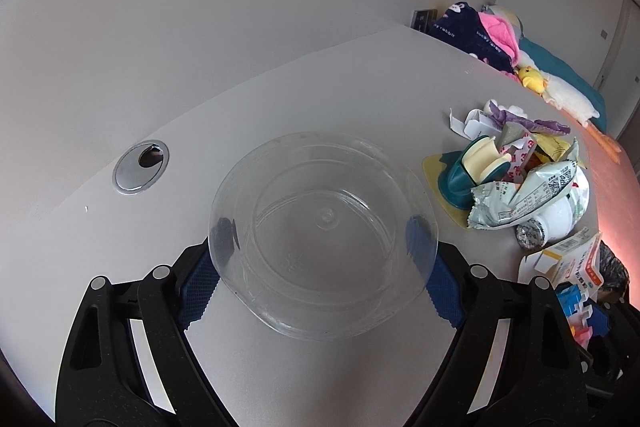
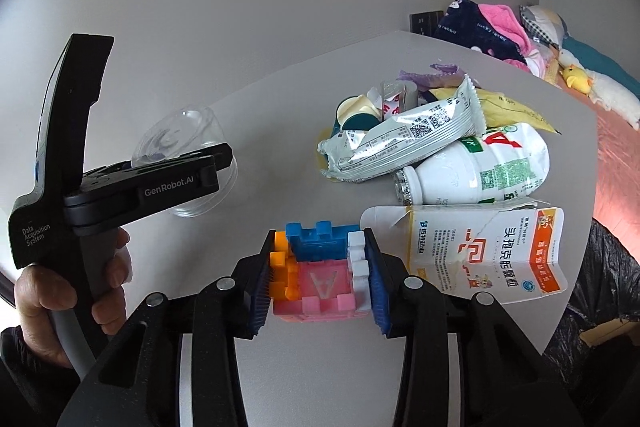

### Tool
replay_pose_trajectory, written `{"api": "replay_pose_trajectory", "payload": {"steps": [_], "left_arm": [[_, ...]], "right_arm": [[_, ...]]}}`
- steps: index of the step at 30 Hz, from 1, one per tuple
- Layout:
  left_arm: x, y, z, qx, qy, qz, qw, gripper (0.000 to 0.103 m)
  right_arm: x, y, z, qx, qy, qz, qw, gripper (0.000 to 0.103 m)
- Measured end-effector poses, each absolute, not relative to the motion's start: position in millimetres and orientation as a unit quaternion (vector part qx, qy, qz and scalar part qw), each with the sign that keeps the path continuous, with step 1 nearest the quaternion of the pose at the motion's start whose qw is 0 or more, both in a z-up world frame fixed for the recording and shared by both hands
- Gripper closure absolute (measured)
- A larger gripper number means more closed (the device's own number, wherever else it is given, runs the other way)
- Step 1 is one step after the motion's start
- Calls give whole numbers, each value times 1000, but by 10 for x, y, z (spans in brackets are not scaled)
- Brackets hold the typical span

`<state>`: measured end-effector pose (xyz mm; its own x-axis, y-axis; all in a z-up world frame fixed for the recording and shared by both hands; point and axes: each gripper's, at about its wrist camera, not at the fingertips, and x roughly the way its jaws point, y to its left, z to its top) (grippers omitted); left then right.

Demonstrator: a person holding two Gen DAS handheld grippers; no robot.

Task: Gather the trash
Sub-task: 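Grasp the clear plastic bowl with left gripper while right gripper grasps the toy block, then carry bowl and block over the black trash bag and release both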

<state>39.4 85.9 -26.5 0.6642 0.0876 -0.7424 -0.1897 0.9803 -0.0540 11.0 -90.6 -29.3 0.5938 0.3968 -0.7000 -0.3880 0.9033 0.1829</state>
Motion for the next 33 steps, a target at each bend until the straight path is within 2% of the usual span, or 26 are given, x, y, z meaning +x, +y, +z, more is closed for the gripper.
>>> {"api": "replay_pose_trajectory", "payload": {"steps": [15, 33], "left_arm": [[28, 291, 79, -44, 380, 34, 923, 19], [-22, -823, 104, -11, 385, -61, 921, 19]], "right_arm": [[-156, -1558, -47, 34, 364, 189, 911, 61], [-385, -2614, -43, 73, 350, 103, 928, 61]]}}
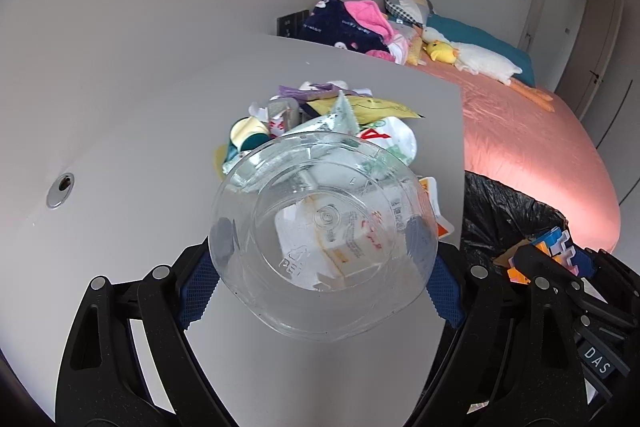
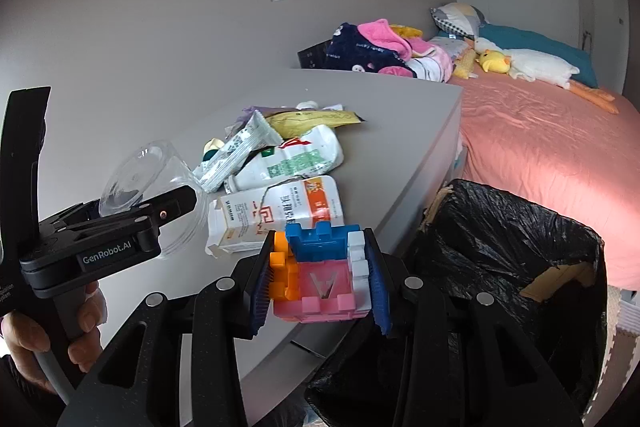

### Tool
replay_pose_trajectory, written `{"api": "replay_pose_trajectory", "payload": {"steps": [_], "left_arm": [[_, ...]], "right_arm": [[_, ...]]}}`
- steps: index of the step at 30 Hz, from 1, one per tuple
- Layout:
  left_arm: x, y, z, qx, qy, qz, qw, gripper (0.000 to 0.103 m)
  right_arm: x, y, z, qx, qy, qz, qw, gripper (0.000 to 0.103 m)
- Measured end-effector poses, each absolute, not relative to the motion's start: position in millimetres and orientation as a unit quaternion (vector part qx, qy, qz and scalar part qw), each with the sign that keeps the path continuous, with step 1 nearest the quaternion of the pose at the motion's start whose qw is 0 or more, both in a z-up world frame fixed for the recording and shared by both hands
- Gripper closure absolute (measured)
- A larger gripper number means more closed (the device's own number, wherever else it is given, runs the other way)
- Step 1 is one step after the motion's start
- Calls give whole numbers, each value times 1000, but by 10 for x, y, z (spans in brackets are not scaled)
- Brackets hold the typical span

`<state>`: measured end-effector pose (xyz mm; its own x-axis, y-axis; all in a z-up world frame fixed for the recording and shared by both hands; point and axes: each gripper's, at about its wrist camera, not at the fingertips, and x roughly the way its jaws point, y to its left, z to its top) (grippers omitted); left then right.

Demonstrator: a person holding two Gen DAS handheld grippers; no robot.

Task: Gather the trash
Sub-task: 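Carry bowl and block over the black trash bag and release both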

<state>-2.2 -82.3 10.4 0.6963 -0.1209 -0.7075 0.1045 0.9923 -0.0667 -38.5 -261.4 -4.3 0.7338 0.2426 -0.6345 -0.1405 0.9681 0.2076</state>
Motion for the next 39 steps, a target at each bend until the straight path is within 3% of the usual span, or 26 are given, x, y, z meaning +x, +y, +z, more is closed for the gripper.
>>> {"api": "replay_pose_trajectory", "payload": {"steps": [29, 30, 31, 33, 39], "left_arm": [[-81, -2227, -94, 43, 417, -274, 866, 18], [-99, -2273, -108, 47, 422, -296, 855, 18], [-120, -2315, -118, 51, 425, -312, 849, 9], [-169, -2357, -113, 63, 414, -314, 852, 6], [-129, -2326, -128, 64, 418, -310, 851, 6]], "right_arm": [[-601, -3970, 72, 152, 317, -49, 935, 61], [-611, -4006, 80, 156, 315, -57, 934, 55], [-619, -4042, 93, 159, 314, -68, 933, 35], [-658, -4087, 135, 158, 300, -95, 936, 19], [-658, -4128, 158, 158, 296, -101, 937, 19]]}}
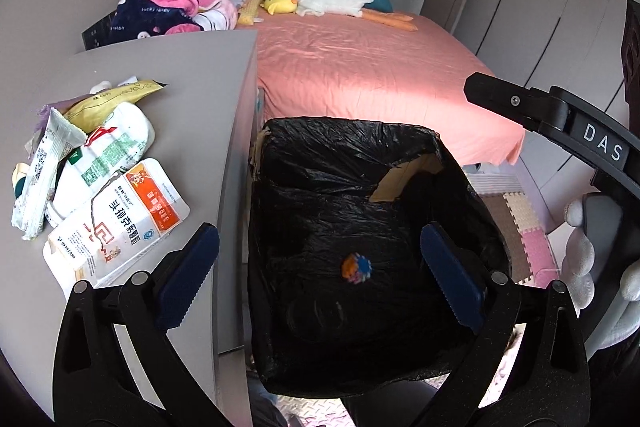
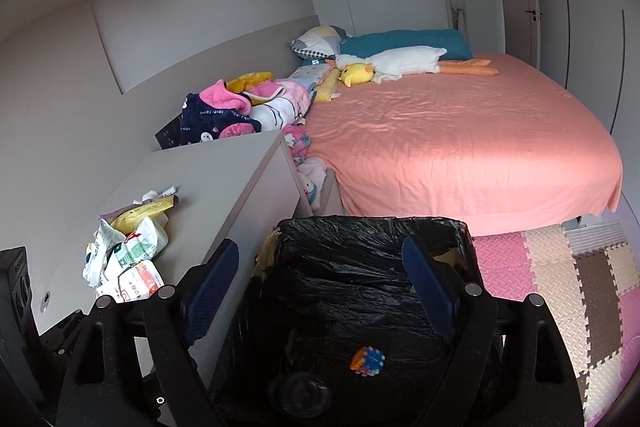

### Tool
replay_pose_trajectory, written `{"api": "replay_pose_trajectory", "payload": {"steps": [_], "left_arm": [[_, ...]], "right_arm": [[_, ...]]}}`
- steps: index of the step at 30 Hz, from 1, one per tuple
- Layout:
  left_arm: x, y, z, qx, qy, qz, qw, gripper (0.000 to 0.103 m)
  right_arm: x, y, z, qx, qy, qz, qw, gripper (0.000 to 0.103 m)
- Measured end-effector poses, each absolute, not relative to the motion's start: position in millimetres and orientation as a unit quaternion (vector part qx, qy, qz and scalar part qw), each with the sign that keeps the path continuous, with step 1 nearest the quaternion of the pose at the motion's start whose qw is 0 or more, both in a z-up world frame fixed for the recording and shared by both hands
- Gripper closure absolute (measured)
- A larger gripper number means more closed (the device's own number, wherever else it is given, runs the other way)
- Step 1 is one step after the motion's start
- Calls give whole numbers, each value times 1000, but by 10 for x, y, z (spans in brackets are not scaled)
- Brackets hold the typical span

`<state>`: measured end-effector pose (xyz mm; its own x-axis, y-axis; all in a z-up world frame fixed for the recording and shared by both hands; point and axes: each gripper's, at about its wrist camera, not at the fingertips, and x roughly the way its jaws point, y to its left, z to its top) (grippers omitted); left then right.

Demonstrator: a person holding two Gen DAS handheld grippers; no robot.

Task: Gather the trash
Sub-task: 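Carry bowl and block over the black trash bag and release both, then grasp the foil wrapper with left gripper while right gripper grasps the milk carton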

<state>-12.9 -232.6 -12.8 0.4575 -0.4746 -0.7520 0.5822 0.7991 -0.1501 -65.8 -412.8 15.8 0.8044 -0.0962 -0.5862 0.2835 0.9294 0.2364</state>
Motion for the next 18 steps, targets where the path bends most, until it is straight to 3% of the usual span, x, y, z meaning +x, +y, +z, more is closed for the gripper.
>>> {"api": "replay_pose_trajectory", "payload": {"steps": [18], "left_arm": [[16, -1704, -138, 64, 420, -245, 872, 6]], "right_arm": [[-353, -3551, -17, 141, 329, -40, 933, 19]]}}
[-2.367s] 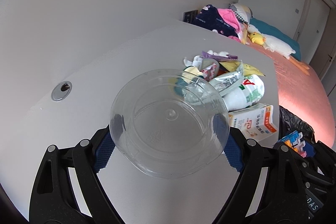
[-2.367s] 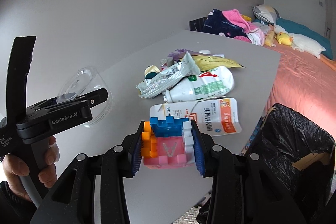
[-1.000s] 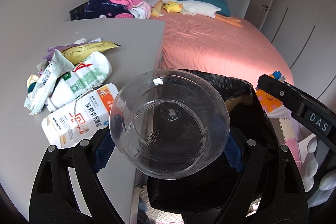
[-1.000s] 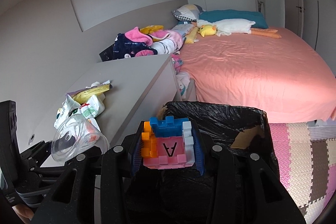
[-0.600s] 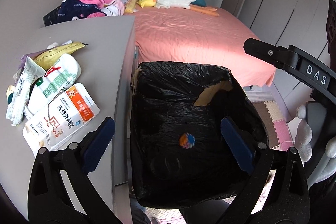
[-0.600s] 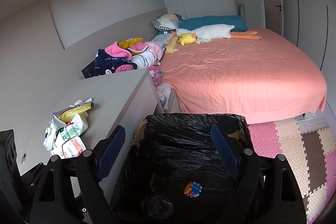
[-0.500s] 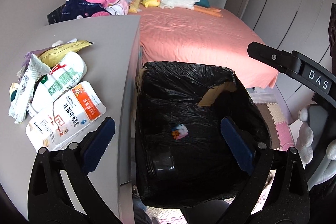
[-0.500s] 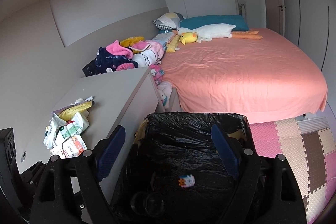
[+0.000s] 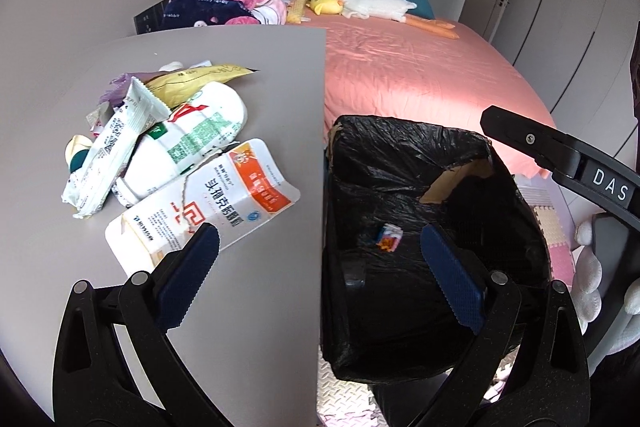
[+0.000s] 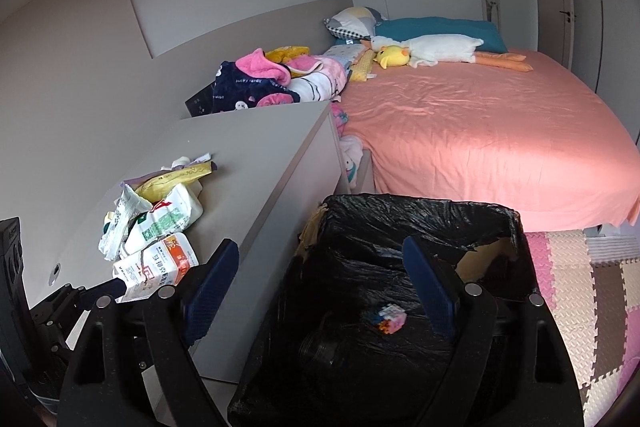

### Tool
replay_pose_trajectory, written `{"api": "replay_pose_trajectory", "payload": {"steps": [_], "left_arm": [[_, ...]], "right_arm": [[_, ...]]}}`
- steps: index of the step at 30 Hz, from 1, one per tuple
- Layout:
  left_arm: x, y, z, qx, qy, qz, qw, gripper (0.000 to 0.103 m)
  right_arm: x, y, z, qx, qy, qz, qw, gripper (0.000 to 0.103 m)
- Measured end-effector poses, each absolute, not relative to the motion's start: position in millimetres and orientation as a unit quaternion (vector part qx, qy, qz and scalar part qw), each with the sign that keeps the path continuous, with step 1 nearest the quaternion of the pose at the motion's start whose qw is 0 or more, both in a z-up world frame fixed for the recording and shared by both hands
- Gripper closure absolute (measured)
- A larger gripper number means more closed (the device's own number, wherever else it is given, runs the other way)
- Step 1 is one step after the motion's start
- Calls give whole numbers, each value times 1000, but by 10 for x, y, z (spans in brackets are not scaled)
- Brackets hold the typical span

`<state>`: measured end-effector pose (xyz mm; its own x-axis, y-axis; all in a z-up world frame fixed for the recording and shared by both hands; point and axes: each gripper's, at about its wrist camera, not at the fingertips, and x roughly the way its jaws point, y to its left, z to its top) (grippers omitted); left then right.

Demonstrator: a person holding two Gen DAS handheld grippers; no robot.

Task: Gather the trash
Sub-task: 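Grasp the foil wrapper with left gripper while right gripper grasps the milk carton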

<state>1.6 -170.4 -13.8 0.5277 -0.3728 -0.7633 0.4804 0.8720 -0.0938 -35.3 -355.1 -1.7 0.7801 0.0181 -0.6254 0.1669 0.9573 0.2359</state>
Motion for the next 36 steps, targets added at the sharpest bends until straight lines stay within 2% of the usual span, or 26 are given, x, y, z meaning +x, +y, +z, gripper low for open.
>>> {"api": "replay_pose_trajectory", "payload": {"steps": [12, 25, 36], "left_arm": [[21, -1125, -122, 92, 411, -201, 884, 6], [109, -527, -127, 66, 410, -150, 897, 6], [327, -401, -134, 61, 401, -147, 902, 6]], "right_arm": [[-139, -3028, -227, 160, 359, 42, 919, 20], [136, -2518, -626, 207, 385, 122, 891, 52], [348, -2569, -750, 249, 379, 121, 883, 56]]}}
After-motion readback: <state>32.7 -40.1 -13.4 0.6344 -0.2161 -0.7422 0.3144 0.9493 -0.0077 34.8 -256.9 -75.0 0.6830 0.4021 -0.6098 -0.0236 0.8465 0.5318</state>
